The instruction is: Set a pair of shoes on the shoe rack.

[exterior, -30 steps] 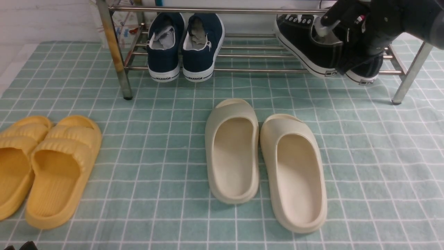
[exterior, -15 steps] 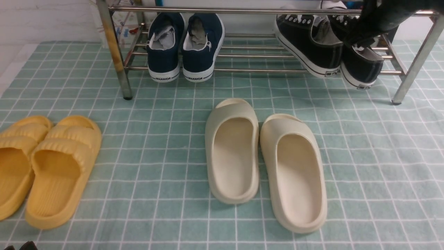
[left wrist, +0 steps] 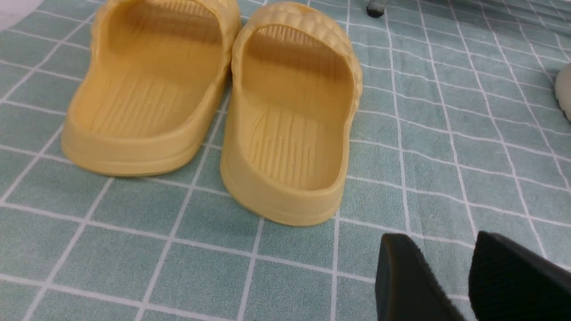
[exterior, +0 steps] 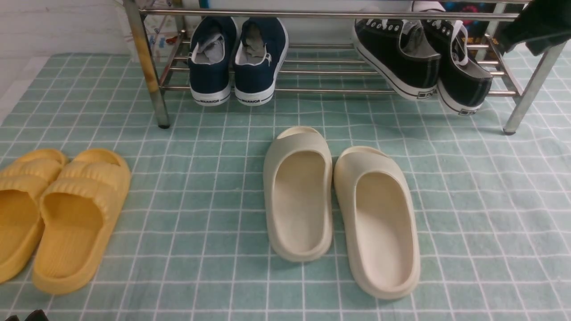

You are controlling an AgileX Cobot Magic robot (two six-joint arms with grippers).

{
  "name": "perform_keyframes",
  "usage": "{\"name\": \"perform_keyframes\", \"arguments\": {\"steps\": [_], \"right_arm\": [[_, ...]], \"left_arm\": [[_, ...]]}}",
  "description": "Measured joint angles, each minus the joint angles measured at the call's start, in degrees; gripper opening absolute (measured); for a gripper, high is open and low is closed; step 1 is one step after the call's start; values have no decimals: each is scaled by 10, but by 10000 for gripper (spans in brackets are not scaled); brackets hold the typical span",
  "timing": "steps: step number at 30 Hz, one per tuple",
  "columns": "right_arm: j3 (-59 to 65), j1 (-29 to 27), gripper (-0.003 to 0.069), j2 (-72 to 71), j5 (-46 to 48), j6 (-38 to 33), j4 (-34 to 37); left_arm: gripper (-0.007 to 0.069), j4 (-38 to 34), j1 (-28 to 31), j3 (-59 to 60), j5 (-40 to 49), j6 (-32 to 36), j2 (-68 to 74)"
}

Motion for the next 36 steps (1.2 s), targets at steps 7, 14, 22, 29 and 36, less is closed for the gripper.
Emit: {"name": "perform_keyframes", "arguments": {"steps": [7, 14, 22, 29, 36], "right_arm": [[143, 0, -3, -178, -28, -9, 113], [354, 0, 0, -394, -158, -9, 137], [592, 0, 4, -663, -301, -8, 142], [666, 0, 4, -784, -344, -2, 142], [670, 0, 4, -803, -312, 2, 145]], "left_arm": [[237, 0, 0, 0, 0, 0, 0], [237, 0, 0, 0, 0, 0, 0], [237, 0, 0, 0, 0, 0, 0], [237, 0, 0, 0, 0, 0, 0], [237, 0, 0, 0, 0, 0, 0]]}}
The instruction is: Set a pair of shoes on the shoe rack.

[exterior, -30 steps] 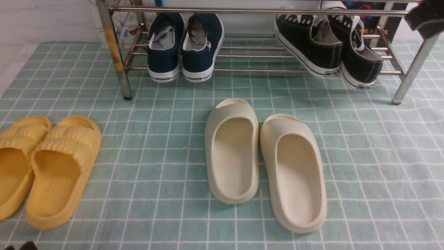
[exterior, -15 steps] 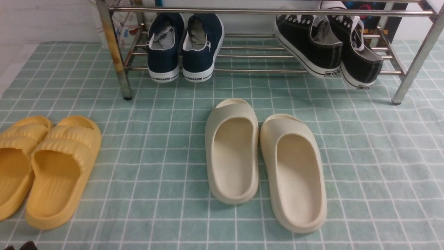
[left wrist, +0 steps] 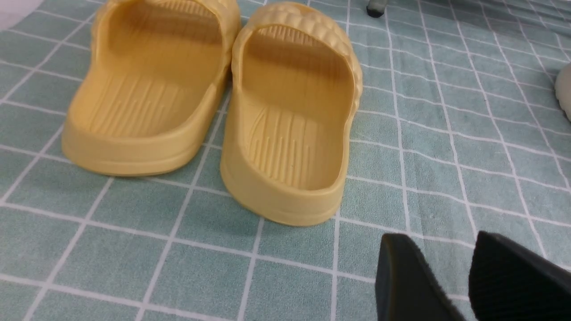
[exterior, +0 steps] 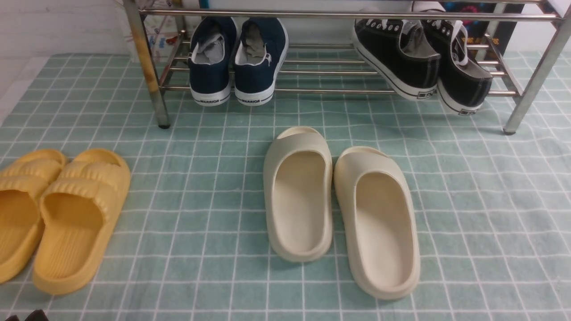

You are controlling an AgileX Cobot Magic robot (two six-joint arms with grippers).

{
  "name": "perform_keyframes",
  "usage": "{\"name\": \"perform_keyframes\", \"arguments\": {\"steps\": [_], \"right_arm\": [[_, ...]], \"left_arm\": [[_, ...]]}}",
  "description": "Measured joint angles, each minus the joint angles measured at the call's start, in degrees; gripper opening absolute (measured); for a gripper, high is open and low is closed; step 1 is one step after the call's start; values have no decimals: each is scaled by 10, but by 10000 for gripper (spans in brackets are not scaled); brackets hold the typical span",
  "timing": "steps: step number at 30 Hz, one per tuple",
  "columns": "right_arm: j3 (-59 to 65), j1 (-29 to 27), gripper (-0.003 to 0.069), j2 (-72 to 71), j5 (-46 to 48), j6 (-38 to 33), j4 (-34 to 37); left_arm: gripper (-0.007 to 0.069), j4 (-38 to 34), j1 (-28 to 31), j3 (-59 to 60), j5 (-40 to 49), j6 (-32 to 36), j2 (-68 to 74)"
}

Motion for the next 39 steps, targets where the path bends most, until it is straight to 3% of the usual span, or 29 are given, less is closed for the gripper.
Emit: {"name": "perform_keyframes", "arguments": {"steps": [11, 18, 20, 23, 29, 39], "right_arm": [[8, 0, 8, 0, -7, 2, 3], [139, -17, -3, -37, -154, 19, -11], [227, -52, -3, -85, -232, 61, -27], [300, -98, -3, -126, -272, 109, -48], [408, -173, -3, -192, -273, 195, -88], [428, -139, -3, -193, -211, 205, -106]], "left_arm": [[237, 0, 0, 0, 0, 0, 0], [237, 0, 0, 0, 0, 0, 0], [237, 0, 0, 0, 0, 0, 0], [237, 0, 0, 0, 0, 0, 0], [237, 0, 0, 0, 0, 0, 0], [237, 0, 0, 0, 0, 0, 0]]}}
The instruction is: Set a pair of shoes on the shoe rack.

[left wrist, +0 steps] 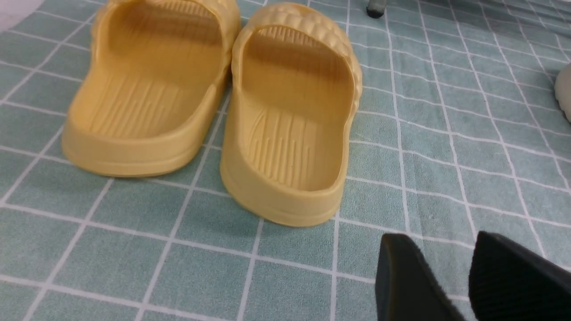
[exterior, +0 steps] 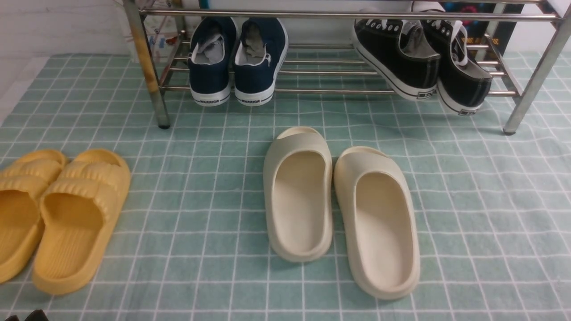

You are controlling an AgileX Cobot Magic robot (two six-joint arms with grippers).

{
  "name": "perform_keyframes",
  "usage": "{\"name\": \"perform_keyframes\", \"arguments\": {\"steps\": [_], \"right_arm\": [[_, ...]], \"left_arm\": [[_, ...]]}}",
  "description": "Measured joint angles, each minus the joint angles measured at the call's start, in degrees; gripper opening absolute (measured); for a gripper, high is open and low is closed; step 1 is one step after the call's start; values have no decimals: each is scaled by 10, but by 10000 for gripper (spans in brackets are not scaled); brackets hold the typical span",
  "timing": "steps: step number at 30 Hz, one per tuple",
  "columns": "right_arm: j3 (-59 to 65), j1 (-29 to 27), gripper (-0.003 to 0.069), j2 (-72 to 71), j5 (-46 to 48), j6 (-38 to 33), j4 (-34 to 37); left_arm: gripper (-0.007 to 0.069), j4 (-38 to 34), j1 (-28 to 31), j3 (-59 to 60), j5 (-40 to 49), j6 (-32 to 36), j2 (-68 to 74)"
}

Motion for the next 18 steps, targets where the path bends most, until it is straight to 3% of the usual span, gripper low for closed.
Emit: {"name": "perform_keyframes", "arguments": {"steps": [18], "right_arm": [[-5, 2, -2, 0, 28, -65, 31]], "left_arm": [[237, 0, 0, 0, 0, 0, 0]]}}
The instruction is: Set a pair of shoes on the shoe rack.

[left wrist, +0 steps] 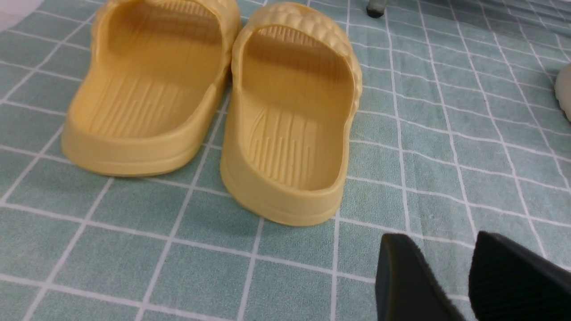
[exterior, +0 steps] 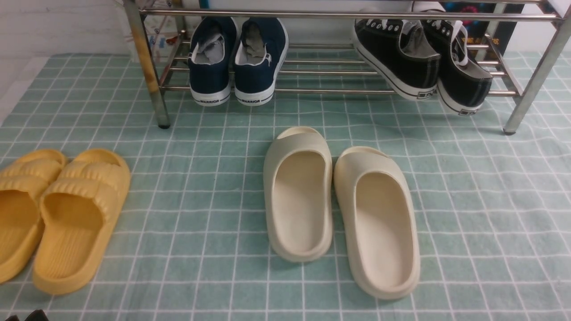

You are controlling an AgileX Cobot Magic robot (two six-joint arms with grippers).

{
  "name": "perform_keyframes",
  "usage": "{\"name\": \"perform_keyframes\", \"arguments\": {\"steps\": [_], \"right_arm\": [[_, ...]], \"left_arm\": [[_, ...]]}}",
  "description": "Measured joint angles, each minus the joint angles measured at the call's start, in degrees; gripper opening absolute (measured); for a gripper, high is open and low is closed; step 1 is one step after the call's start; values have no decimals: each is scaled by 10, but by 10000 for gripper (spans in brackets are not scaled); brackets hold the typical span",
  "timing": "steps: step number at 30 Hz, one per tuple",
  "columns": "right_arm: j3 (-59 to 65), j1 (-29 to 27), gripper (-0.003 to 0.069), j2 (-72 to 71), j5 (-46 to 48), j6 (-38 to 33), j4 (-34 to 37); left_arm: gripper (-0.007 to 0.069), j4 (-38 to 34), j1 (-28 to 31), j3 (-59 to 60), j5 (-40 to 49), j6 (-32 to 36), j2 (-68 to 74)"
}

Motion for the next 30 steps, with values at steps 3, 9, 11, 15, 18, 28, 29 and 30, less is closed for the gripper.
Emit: {"name": "perform_keyframes", "arguments": {"steps": [3, 9, 11, 15, 18, 28, 29, 30], "right_arm": [[0, 0, 0, 0, 0, -7, 0], [0, 0, 3, 0, 0, -12, 1], [0, 0, 4, 0, 0, -12, 1], [0, 0, 4, 0, 0, -12, 1], [0, 0, 8, 0, 0, -12, 2], [0, 0, 14, 0, 0, -13, 2], [0, 0, 15, 0, 0, -13, 2], [0, 0, 14, 0, 0, -13, 2]], "left_arm": [[237, 0, 0, 0, 0, 0, 0], [237, 0, 0, 0, 0, 0, 0], [237, 0, 0, 0, 0, 0, 0], [237, 0, 0, 0, 0, 0, 0], [237, 0, 0, 0, 0, 0, 0], [237, 0, 0, 0, 0, 0, 0], [237, 0, 0, 0, 0, 0, 0], [237, 0, 0, 0, 0, 0, 0]]}}
